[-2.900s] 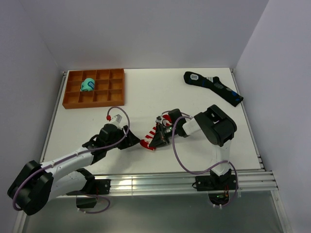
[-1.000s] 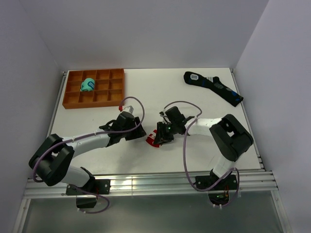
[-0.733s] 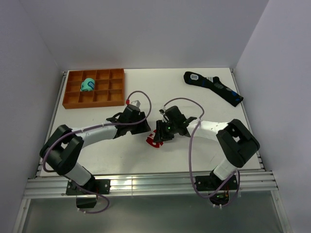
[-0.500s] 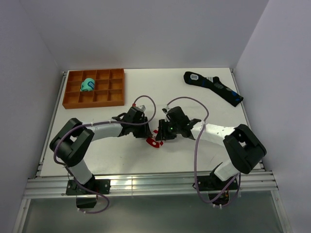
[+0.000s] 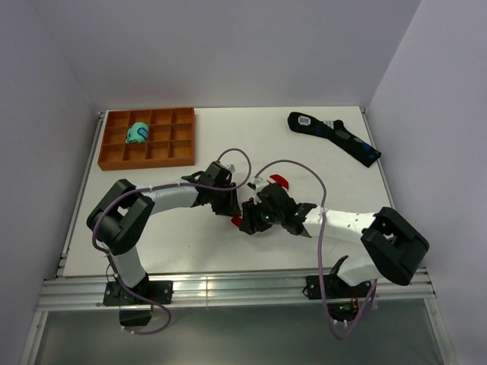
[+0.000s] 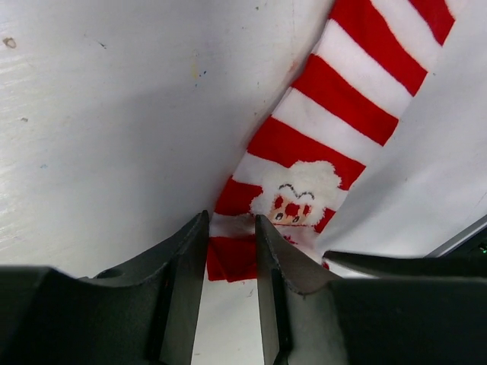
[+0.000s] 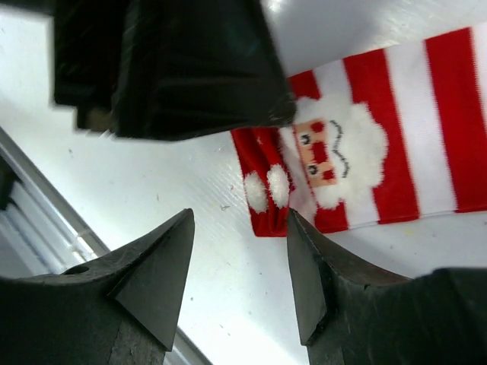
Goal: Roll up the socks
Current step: Roll the sock at the center of the board.
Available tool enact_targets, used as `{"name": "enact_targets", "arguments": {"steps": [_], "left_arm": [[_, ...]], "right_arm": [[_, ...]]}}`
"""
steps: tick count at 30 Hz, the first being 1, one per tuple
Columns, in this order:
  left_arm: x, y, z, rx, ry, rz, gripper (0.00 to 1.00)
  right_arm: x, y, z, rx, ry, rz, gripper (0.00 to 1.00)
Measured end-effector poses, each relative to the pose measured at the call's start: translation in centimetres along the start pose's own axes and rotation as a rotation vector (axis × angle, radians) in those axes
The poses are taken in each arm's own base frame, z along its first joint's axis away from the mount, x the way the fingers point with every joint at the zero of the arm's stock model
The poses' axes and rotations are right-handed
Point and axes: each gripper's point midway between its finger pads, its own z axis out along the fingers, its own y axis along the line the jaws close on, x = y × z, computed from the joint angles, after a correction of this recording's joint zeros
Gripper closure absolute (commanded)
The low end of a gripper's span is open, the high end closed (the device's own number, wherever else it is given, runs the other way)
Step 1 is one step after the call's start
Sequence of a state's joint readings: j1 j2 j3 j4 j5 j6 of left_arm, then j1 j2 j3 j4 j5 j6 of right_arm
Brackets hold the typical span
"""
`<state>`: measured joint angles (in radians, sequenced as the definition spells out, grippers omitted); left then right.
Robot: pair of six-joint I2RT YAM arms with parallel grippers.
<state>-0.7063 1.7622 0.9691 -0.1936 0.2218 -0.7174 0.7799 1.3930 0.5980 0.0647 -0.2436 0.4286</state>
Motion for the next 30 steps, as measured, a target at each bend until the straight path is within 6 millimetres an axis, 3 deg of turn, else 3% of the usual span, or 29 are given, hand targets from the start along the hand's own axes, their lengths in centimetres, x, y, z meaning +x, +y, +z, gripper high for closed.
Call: {"name": "enact_targets", "arguments": {"steps": [4,11,21,30], "left_arm": [[-0.1,-0.1,0.2,-0.017,0.026,-0.003,0.64],[0.3,0.0,0.0,-0.034,0.063,0.005,0.63],[1.0,0.0,-0.3,-0.044,0.115,-0.003,0.63],[1.5,0.0,-0.3,-0.050,0.152,-0.012,0.64]], "right_arm": [[0.6,0.0,0.1,0.036,-0.035,-0.062,0.38],[0.7,-1.8,0.2,0.148,-0.082,-0.119,0.37],[0.5,-1.2,0.3,0.182,-0.118,-0.219,0.37],[1.8,-0.9,1.4,0.206,-0.086,-0.287,0.37]]}}
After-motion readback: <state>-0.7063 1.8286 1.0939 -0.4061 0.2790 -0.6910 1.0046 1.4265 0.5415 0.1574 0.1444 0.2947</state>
